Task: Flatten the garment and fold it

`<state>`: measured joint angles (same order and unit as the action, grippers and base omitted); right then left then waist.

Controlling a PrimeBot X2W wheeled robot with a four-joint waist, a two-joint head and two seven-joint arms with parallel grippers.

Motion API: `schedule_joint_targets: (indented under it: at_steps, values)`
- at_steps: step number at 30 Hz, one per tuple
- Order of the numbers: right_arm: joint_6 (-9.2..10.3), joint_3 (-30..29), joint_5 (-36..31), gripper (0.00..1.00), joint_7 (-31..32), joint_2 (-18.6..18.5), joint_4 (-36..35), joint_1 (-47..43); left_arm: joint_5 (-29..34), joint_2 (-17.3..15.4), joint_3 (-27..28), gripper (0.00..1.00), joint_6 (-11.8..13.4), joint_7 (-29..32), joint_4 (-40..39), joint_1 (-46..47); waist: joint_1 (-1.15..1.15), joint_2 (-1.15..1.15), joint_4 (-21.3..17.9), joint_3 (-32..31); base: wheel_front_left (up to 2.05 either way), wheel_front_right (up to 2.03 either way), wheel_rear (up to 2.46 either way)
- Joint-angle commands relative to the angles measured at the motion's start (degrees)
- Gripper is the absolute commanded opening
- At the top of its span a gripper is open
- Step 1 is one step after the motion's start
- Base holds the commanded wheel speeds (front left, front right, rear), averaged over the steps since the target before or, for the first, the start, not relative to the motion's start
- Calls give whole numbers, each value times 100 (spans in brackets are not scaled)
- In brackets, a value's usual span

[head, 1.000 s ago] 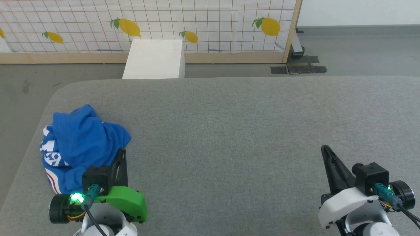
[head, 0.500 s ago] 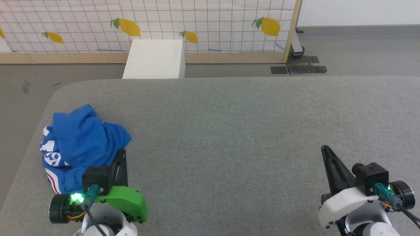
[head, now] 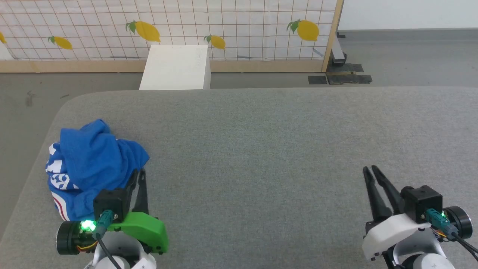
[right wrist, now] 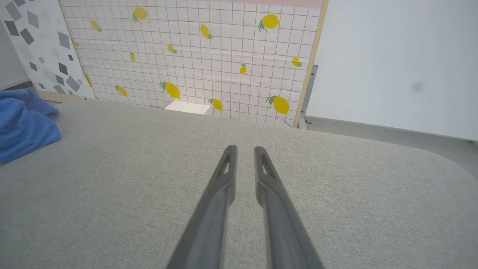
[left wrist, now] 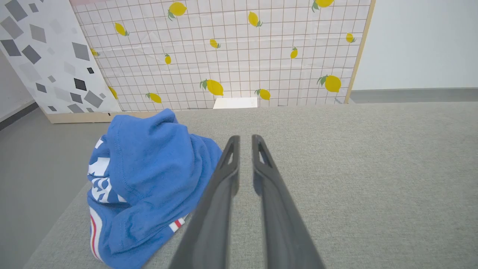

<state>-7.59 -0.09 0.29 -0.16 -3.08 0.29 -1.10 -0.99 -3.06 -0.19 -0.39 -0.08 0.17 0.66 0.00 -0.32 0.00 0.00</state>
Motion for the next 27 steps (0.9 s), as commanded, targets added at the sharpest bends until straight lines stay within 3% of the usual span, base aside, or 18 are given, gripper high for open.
schedule_joint_targets:
  at_steps: [1,27]
  values:
    - [0,-2,1,100,-1,-1,1,1,-4,0,-6,100,0,-1,1,1,0,0,0,0,0,0,0]
    - [2,-79,132,100,-275,3,123,-8,-273,1,-343,100,93,-287,376,194,0,6,-6,-95,0,0,0]
